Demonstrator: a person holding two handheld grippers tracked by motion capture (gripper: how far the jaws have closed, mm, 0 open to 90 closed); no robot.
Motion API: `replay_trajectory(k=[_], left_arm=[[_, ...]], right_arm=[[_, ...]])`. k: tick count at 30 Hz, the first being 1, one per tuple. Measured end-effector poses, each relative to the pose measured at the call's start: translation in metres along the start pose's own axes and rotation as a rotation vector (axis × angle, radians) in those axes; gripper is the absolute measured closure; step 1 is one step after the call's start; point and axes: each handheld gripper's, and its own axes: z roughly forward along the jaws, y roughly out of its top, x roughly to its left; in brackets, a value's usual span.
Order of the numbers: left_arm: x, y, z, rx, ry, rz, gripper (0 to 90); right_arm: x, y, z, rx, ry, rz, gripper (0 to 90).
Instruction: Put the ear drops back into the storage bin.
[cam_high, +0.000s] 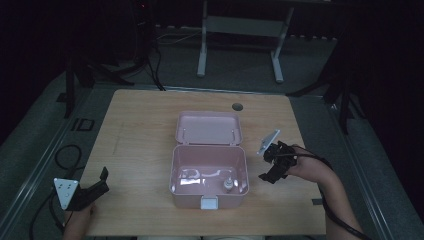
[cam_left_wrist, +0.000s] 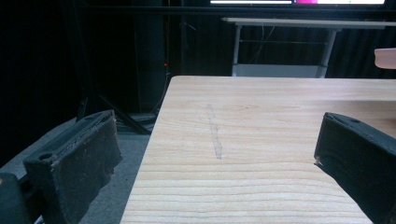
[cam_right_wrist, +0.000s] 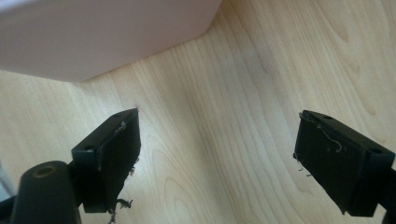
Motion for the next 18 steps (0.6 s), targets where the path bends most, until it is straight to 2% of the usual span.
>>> replay_trajectory(k=[6, 9, 17, 18], left_arm=[[0.0, 0.0, 0.0, 0.0, -0.001, 0.0, 0.4], [0.0, 0.0, 0.0, 0.0, -0.001, 0.0, 0.4], [0.0, 0.0, 0.0, 0.0, -0.001, 0.0, 0.4], [0.0, 0.0, 0.0, 0.0, -0.001, 0.0, 0.4]], right_arm=[[0.002, -0.018, 0.018, -0.078, 0.004, 0.022, 14.2], [0.003, -0.028, 0.027, -0.108, -0.015, 0.036, 14.2], [0.002, -0.053, 0.043, -0.179, -0.059, 0.121, 14.2], [0.002, -0.056, 0.044, -0.181, -0.052, 0.133, 14.1]])
